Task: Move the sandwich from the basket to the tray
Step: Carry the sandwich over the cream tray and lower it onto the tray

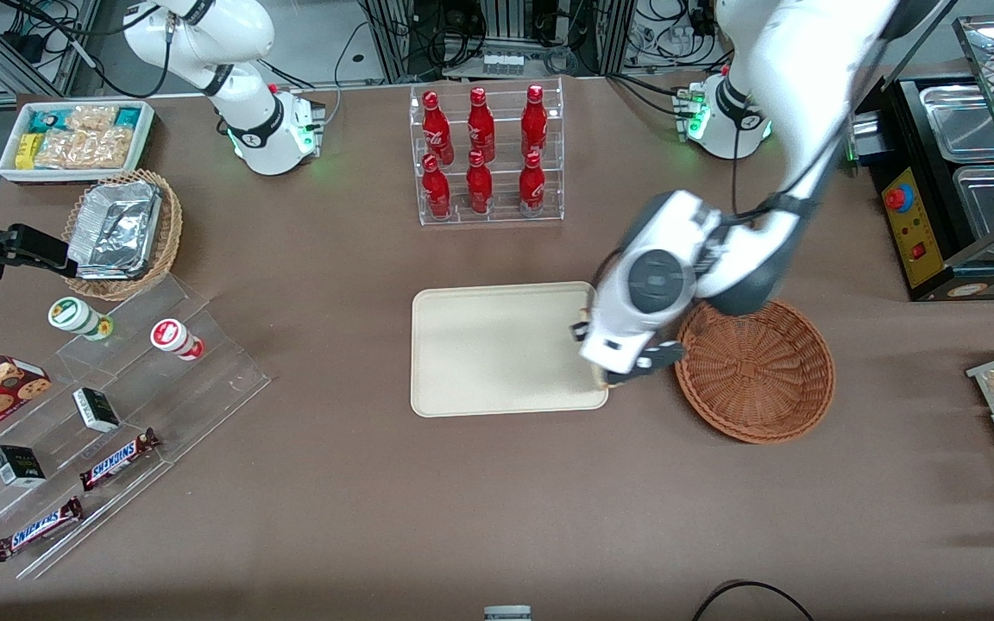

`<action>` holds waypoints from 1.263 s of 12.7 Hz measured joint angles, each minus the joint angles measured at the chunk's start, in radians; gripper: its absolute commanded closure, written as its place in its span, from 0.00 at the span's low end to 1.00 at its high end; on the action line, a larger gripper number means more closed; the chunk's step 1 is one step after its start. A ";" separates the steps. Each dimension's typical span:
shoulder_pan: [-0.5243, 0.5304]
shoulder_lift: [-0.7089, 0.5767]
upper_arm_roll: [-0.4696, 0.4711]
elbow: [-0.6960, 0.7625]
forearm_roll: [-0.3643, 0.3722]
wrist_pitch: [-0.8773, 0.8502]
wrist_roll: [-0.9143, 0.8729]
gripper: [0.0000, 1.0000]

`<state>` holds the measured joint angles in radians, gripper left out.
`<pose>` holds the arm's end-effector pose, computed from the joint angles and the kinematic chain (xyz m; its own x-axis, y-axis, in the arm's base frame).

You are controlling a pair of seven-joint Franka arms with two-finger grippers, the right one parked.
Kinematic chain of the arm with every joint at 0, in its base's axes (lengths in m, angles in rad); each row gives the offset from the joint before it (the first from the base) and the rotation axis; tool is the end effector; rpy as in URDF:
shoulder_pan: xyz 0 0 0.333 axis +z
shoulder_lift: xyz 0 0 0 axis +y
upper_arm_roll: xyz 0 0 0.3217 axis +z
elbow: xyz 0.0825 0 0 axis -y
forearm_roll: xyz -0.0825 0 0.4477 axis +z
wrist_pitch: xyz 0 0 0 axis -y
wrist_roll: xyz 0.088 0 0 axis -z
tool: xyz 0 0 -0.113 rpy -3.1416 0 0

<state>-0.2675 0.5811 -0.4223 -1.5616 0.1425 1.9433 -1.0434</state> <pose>0.5939 -0.4305 0.2853 0.9294 0.3317 -0.1622 0.3239 -0.9433 -0.0731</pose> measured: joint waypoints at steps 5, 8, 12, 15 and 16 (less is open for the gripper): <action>-0.128 0.136 0.002 0.079 0.030 0.162 -0.045 1.00; -0.163 0.173 0.003 0.088 0.048 0.200 -0.086 1.00; -0.191 0.194 0.003 0.105 0.079 0.200 -0.154 1.00; -0.203 0.203 0.003 0.105 0.100 0.200 -0.212 1.00; -0.205 0.209 0.005 0.105 0.114 0.200 -0.225 0.61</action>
<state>-0.4727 0.7897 -0.4177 -1.4564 0.2567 2.1435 -1.2685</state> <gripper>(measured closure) 0.841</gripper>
